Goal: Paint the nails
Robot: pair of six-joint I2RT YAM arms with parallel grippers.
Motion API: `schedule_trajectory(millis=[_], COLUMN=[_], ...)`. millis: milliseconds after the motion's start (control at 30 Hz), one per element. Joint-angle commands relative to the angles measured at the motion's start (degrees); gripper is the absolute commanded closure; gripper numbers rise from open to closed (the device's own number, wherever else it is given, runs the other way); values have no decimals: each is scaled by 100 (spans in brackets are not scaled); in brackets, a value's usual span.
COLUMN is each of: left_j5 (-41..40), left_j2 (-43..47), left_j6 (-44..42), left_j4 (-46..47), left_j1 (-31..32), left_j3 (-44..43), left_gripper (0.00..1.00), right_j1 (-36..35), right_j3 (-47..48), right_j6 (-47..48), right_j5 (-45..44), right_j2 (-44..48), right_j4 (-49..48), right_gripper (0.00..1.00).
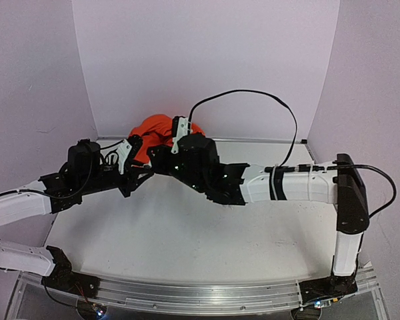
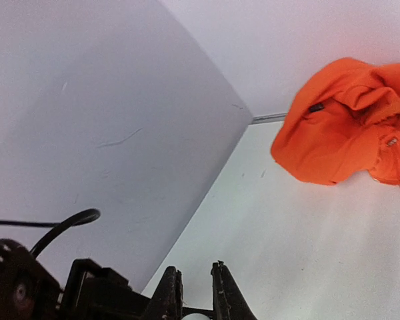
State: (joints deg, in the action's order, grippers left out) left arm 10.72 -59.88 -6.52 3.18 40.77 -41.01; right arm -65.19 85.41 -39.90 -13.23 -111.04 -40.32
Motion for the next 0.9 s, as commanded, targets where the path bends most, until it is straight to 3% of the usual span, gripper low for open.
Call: schedule_trajectory(millis=[0,133,200,300,367,467,567,633,800,867], left_j5=[-1403,-1318,-1245,-1204,-1196,-960,36,1142,4197,4655], left_j2=[168,177,177,150,129,72,-55,-243,-771,-945], left_j6=[-120,-208,-235,-224,-219,-211,-310,-323,-38,47], left_j4=[871,865,845,769,719,637,581,497,491,490], left_j1=[-43,-43,-43,-43,-43,-43,-52,-61,-71,-61], left_j3=[-179,-177,-179,-206,-245,-295,-374,-538,-932,-1030], left_gripper=[100,100,100,100,100,100,100,100,100,100], right_j1=[-944,-890,-733,-358,-45,651,1317,1581,1632,1628], right_j3=[858,783,553,-77,-568,-1682,-2582,-2723,-2806,-2855], right_j6=[-880,-583,-249,239,645,1235,1658,1807,1995,1794], right_j5=[-1058,-1016,-795,-433,8,1477,3362,4555,6161,6595], right_j2=[-419,-269,-11,551,943,1626,2067,2137,2191,2172], right_j4=[980,952,892,771,657,-175,-1007,-1091,-1451,-1839], right_gripper=[100,97,80,47,34,21,16,15,16,19])
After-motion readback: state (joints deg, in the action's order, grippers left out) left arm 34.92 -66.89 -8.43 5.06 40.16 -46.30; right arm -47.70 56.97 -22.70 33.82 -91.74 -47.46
